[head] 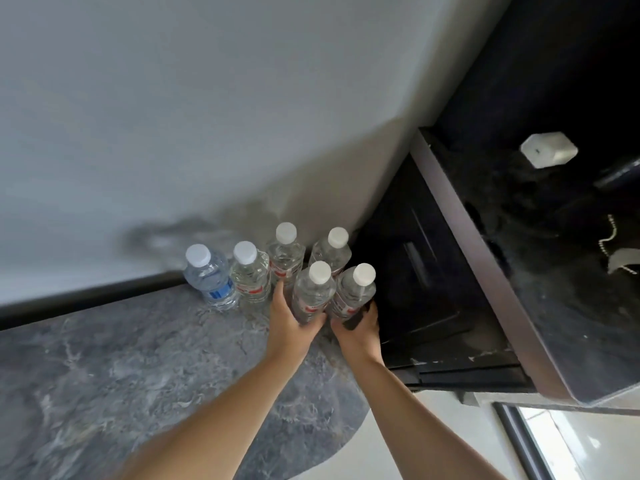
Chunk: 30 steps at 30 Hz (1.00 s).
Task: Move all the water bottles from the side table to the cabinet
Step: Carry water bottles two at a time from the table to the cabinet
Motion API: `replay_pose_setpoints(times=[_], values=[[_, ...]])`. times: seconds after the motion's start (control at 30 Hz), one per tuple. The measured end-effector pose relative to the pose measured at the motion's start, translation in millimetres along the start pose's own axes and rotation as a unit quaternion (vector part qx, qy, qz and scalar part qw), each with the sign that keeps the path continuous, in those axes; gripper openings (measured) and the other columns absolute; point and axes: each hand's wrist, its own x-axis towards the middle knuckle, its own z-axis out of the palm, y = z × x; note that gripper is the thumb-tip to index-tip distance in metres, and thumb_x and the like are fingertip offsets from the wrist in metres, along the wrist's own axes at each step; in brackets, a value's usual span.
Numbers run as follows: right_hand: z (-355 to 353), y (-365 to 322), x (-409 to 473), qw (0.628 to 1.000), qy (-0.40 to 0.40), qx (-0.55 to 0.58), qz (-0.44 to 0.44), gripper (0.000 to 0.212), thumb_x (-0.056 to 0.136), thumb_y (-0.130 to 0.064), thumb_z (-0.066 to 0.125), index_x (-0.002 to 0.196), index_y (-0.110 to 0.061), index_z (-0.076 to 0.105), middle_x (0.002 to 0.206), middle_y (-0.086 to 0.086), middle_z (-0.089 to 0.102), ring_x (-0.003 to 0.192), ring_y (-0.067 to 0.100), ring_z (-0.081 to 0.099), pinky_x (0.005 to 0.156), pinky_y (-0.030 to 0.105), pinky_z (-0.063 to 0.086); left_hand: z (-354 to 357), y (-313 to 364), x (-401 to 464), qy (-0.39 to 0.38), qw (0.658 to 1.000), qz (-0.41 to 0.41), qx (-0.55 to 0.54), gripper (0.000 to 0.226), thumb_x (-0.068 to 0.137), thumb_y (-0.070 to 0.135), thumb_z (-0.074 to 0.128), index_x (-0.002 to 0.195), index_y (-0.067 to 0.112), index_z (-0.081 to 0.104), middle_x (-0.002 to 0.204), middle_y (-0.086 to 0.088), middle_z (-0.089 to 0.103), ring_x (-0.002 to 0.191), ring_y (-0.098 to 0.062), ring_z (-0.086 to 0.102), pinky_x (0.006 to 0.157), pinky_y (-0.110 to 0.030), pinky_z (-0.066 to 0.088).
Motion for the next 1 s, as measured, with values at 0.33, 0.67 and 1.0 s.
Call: replay_pose_setpoints(times=[0.33, 0.67, 1.0], values=[[-17.4, -93.5, -111.1, 0.982, -0.092, -0.153, -0.053, 0.038, 0.089, -0.018, 0.058, 0.127, -0.011, 0.054, 0.119, 0.007, 0.061, 0.108, 0.024, 0.059, 0.087, 0.031, 0.046, -105.9, 86.1, -61.0, 0.041, 0.997, 0.011, 0.063, 0.064, 0.083, 0.026, 0.070, 0.136, 0.013, 0.036, 0.113, -0.001, 0.059, 0.103, -0.018, 0.059, 0.087, -0.030, 0.047], [11.9, -223.8, -215.2, 0.880, -0.194, -0.328, -0.283, 0.037, 0.092, -0.018, 0.055, 0.129, -0.011, 0.058, 0.127, 0.011, 0.062, 0.118, 0.026, 0.058, 0.094, 0.030, 0.045, -274.6, 146.8, -134.8, 0.123, 0.976, 0.014, 0.182, 0.045, 0.088, 0.026, 0.063, 0.129, 0.018, 0.047, 0.102, 0.004, 0.056, 0.099, -0.010, 0.054, 0.080, -0.019, 0.036], [113.9, -257.0, -371.8, 0.678, -0.321, -0.409, -0.520, 0.035, 0.093, -0.019, 0.053, 0.127, -0.013, 0.058, 0.130, 0.011, 0.057, 0.123, 0.026, 0.051, 0.101, 0.031, 0.040, -405.2, 154.3, -292.9, 0.303, 0.924, -0.022, 0.233, 0.032, 0.085, 0.029, 0.067, 0.115, 0.020, 0.058, 0.095, 0.009, 0.058, 0.092, -0.005, 0.058, 0.069, -0.014, 0.039]])
